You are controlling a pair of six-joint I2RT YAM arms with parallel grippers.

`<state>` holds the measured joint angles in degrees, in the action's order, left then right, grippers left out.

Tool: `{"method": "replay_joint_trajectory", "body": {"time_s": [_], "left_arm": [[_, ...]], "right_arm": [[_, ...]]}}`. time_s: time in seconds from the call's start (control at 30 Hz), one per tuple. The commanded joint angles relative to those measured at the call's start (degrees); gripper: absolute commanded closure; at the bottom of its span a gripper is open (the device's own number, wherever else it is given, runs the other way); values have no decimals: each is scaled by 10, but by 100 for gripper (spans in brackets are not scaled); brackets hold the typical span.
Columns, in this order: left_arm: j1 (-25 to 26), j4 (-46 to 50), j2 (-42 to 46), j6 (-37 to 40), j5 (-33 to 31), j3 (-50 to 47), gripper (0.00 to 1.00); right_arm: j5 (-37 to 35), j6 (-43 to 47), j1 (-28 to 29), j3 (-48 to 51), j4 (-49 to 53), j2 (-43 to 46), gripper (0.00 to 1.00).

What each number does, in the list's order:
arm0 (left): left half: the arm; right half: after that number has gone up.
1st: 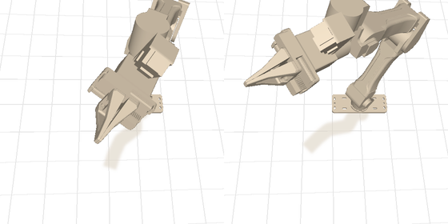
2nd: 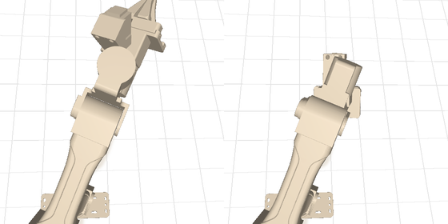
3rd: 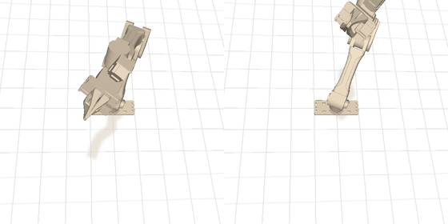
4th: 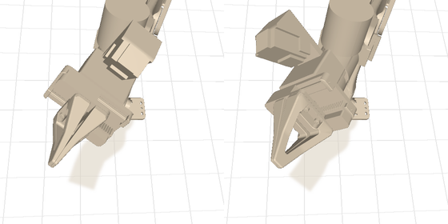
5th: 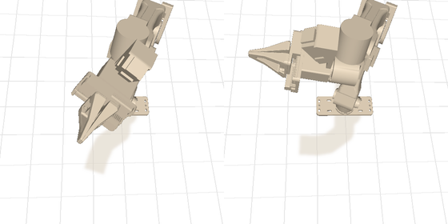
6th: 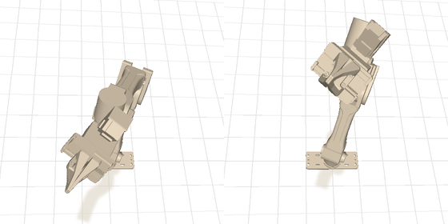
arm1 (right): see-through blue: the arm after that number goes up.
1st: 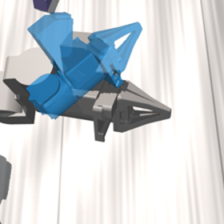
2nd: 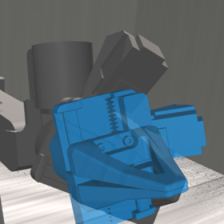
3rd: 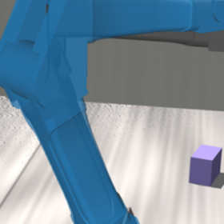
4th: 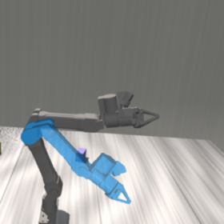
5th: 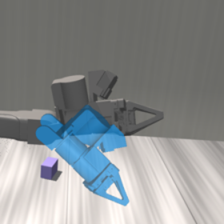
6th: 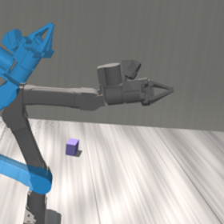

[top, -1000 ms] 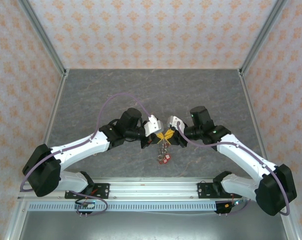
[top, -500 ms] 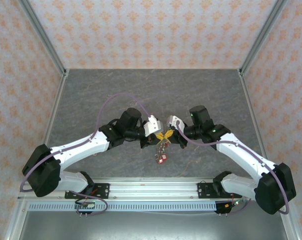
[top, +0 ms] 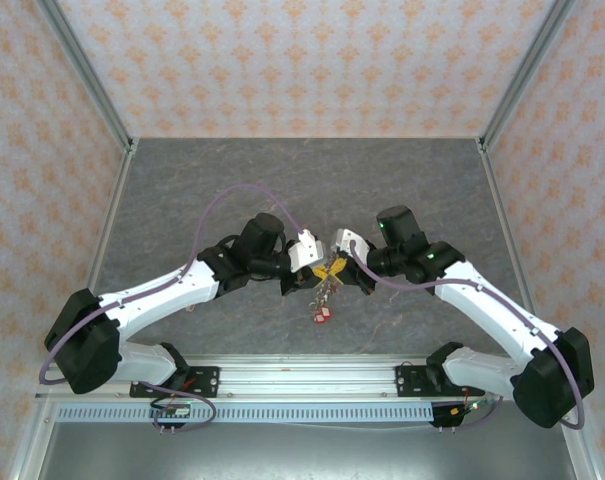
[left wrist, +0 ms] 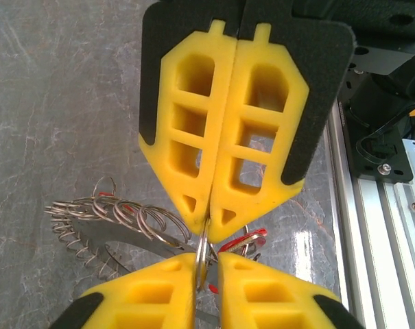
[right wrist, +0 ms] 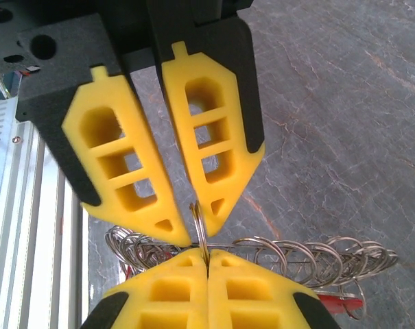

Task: Put the keys on the keyring

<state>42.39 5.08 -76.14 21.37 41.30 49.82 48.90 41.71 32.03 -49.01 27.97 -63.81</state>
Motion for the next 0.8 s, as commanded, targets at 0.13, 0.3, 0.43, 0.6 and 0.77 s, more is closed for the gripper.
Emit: {"method": "replay_joint_trajectory", "body": {"time_s": [0.13,0.3,0.43,0.6,0.77], "left_arm": [[1,-1,-5,5,-5,19,94],[1,-10,-11,-1,-3,19,100],[1,-41,-12,-17,11,13,100],[-2,-107,1,-53,36,-8,100],[-12,-167,17,-91,51,-31,100]], "right_arm": [[-39,17,16,-67,66,8,100],[-51,19,21,-97,99,9,99],[-38,6,21,-77,65,25,94],[-8,-6,13,-34,19,36,89],[82,-52,-27,26,-75,44,85]]}}
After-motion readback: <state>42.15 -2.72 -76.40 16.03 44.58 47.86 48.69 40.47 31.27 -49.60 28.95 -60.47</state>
